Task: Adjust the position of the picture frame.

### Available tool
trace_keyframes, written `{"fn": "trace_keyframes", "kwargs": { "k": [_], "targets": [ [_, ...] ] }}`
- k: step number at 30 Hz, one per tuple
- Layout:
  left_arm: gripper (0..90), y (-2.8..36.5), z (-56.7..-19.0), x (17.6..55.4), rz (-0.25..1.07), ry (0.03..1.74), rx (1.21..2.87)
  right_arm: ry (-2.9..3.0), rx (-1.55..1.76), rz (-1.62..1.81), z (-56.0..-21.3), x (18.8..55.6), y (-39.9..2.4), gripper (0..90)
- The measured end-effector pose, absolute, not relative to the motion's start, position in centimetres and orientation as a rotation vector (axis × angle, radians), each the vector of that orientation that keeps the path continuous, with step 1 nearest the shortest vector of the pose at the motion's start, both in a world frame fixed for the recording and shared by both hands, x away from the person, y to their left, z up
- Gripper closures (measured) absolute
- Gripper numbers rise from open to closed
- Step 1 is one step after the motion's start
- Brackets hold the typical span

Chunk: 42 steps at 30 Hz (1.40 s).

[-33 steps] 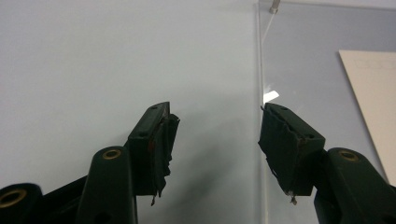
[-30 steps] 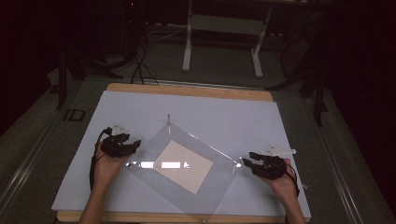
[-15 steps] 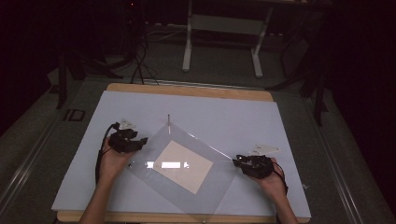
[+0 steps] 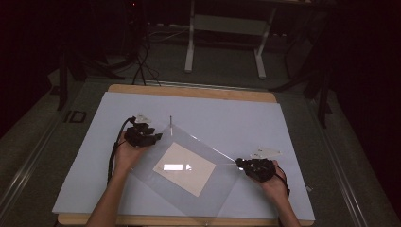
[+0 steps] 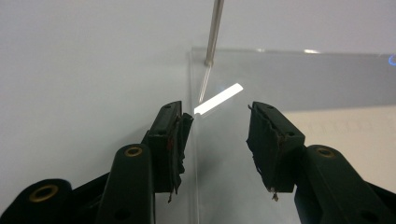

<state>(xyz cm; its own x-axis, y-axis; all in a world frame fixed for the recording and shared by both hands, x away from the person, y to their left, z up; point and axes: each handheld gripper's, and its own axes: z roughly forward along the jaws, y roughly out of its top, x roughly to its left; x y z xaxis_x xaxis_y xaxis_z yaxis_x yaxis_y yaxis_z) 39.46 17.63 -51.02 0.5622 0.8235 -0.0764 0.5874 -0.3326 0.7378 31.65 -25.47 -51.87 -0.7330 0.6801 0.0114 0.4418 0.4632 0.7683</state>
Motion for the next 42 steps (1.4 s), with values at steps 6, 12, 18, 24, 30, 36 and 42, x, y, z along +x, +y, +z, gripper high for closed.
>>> {"fn": "trace_keyframes", "kwargs": {
  "k": [6,12,18,24,30,36,42],
  "targets": [
    [57.9,16.5,-50.8,40.8,0.426,1.086,2.063,2.417,0.961,1.144,-51.9,31.6,-25.5,84.6],
    [61.1,15.6,-50.8,42.9,0.439,1.078,2.071,2.415,0.978,1.163,-51.9,31.7,-25.6,84.3],
    [64.1,14.3,-50.8,44.7,0.431,1.062,2.016,2.41,0.982,1.169,-52.0,31.6,-25.6,84.3],
    [69.5,13.1,-51.6,46.0,0.371,1.081,2.052,2.402,0.998,1.186,-52.1,31.6,-25.6,83.9],
    [77.8,12.9,-52.7,46.5,0.364,1.136,2.071,2.387,1.033,1.233,-52.4,31.7,-25.8,82.7],
    [81.8,12.8,-52.8,46.5,0.378,1.132,2.087,2.382,1.04,1.218,-52.5,31.6,-25.7,82.8],
    [82.7,12.9,-52.8,46.5,0.377,1.129,2.095,2.382,1.056,1.191,-52.7,31.4,-25.7,82.5]
  ]
}}
